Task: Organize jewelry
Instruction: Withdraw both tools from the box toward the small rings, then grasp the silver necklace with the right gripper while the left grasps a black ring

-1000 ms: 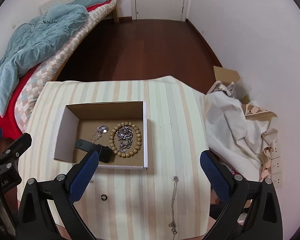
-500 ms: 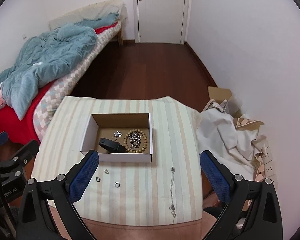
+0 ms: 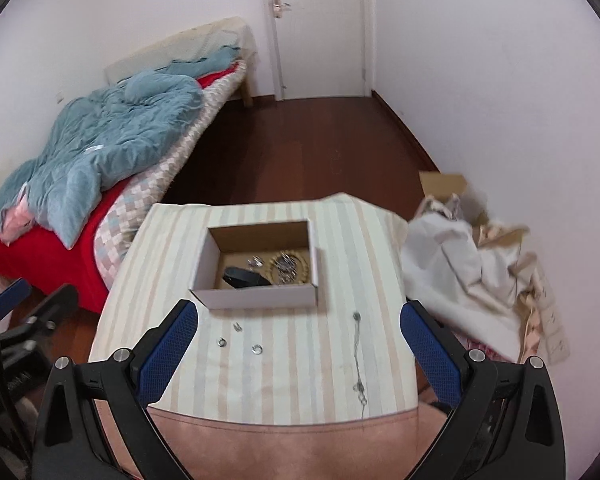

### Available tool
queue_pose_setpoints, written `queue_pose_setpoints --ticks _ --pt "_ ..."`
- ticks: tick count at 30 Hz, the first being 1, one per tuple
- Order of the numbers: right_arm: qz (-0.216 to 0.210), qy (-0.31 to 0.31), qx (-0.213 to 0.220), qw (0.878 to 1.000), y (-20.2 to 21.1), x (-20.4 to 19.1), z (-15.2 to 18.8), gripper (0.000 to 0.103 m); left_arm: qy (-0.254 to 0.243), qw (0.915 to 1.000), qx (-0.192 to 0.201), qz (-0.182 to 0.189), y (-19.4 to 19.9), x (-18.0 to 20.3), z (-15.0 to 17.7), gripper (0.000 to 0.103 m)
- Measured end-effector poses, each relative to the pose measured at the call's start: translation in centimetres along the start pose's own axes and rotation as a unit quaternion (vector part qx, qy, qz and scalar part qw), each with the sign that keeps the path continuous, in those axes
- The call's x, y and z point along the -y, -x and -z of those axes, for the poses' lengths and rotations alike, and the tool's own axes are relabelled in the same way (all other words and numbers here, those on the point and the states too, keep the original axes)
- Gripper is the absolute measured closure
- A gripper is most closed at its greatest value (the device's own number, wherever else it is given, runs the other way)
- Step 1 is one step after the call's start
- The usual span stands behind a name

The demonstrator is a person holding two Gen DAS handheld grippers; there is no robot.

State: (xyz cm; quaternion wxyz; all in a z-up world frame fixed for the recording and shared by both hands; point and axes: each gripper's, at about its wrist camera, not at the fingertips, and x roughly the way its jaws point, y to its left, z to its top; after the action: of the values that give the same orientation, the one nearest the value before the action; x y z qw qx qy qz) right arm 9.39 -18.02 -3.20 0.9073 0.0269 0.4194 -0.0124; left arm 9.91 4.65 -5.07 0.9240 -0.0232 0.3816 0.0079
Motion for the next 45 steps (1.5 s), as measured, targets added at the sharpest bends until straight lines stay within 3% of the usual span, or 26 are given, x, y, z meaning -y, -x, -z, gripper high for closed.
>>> queue_pose_setpoints --ticks 4,7,9,11,17,19,21,22,23,24,26,29,36,41,45 --pt "0.024 -0.044 -0.041 0.998 -2.7 3.9 2.7 0.001 0.0 0.9991 -0.04 -0.014 -2.7 -0.4 2.1 0.0" --pt "0.044 -0.076 -0.075 0.993 -5.3 7.0 5.2 0.002 -0.02 0.9952 -0.077 -0.058 -5.7 -0.3 4.4 0.0" --pt "0.048 -0.089 -0.102 0.99 -7.2 8.6 6.8 0.016 -0.023 0.9926 -0.095 -0.072 -7.3 -0.3 5.8 0.0" --pt "0.05 -0.095 -0.132 0.985 -9.4 9.6 8.5 0.024 -0.02 0.9898 -0.117 -0.08 -9.0 -0.4 7.2 0.0" --pt "0.039 -0.078 -0.155 0.984 -14.1 9.4 11.9 0.033 -0.025 0.9813 -0.168 -0.09 -12.9 -0.5 10.2 0.0" --pt "0.057 -0.044 -0.146 0.987 -15.4 8.4 12.3 0.043 -0.029 0.9794 -0.177 -0.093 -13.5 -0.4 10.7 0.0" --pt "0.064 -0.022 -0.148 0.987 -16.6 7.6 12.7 0.064 -0.032 0.9781 -0.183 -0.094 -14.1 -0.4 11.0 0.0" --pt "0.073 -0.011 -0.135 0.988 -16.8 7.3 13.0 0.067 -0.034 0.9779 -0.184 -0.094 -14.2 -0.3 11.0 0.0" --pt "0.077 -0.003 -0.128 0.989 -17.1 7.0 12.9 0.085 -0.036 0.9779 -0.184 -0.093 -14.5 -0.2 11.1 0.0" --pt "0.076 0.006 -0.123 0.99 -17.5 6.6 13.3 0.097 -0.038 0.9779 -0.184 -0.093 -14.6 -0.1 11.0 0.0" --pt "0.088 0.016 -0.121 0.989 -18.4 6.2 13.7 0.098 -0.037 0.9782 -0.186 -0.085 -15.3 0.1 10.8 0.0" --pt "0.074 -0.019 -0.118 0.99 -19.0 7.2 14.3 0.099 -0.029 0.9782 -0.195 -0.067 -16.4 0.5 10.3 0.0" --pt "0.05 -0.076 -0.067 0.994 -17.6 10.0 13.7 0.099 -0.015 0.9785 -0.205 -0.017 -19.3 2.1 9.0 0.001" --pt "0.049 -0.077 -0.075 0.993 -19.3 11.0 14.3 0.099 -0.028 0.9773 -0.21 0.004 -20.9 3.7 9.0 0.003" --pt "0.05 -0.087 -0.09 0.991 -20.8 12.0 15.6 0.099 -0.041 0.9737 -0.223 0.022 -21.9 5.2 9.4 0.026"
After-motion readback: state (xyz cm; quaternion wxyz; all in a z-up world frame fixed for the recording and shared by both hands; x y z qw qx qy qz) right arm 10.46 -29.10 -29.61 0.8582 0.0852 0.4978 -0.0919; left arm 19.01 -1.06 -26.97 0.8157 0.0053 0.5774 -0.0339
